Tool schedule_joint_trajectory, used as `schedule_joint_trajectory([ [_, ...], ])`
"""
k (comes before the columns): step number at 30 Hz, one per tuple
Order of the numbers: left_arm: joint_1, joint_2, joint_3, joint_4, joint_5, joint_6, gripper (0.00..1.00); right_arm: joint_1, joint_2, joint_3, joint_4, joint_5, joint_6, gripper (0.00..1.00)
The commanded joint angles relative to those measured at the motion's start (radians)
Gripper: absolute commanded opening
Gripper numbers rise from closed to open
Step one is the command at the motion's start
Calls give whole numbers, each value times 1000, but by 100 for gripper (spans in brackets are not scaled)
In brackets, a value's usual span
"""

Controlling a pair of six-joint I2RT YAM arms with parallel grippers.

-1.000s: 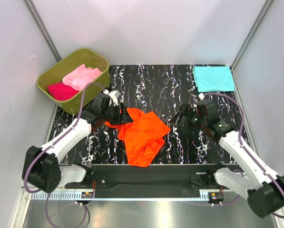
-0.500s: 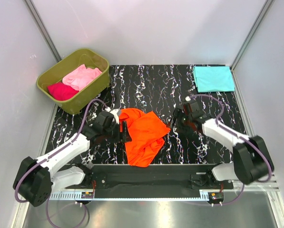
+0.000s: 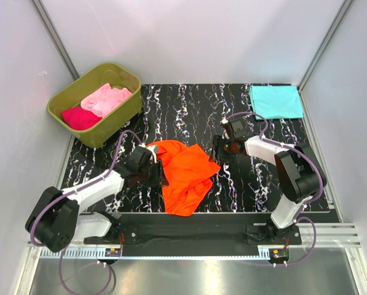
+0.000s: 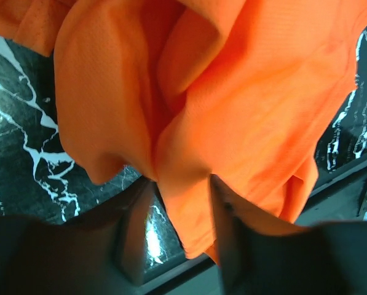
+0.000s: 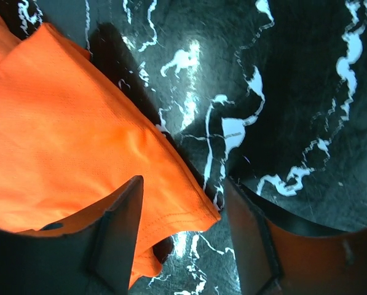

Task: Fold and stack the t-shirts
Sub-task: Flatten the tshirt out

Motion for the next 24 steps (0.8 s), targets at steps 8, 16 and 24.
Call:
schedule_joint_trajectory([
  [8, -5, 30, 27, 94, 10, -10, 0, 4, -30, -33, -11, -26, -18, 56],
  [16, -4, 35, 36, 96, 13, -24, 0, 7, -120, -115, -6, -43, 1, 49],
  [24, -7, 9, 36, 96, 39, -47, 0, 5, -100, -109, 32, -46, 8, 30],
])
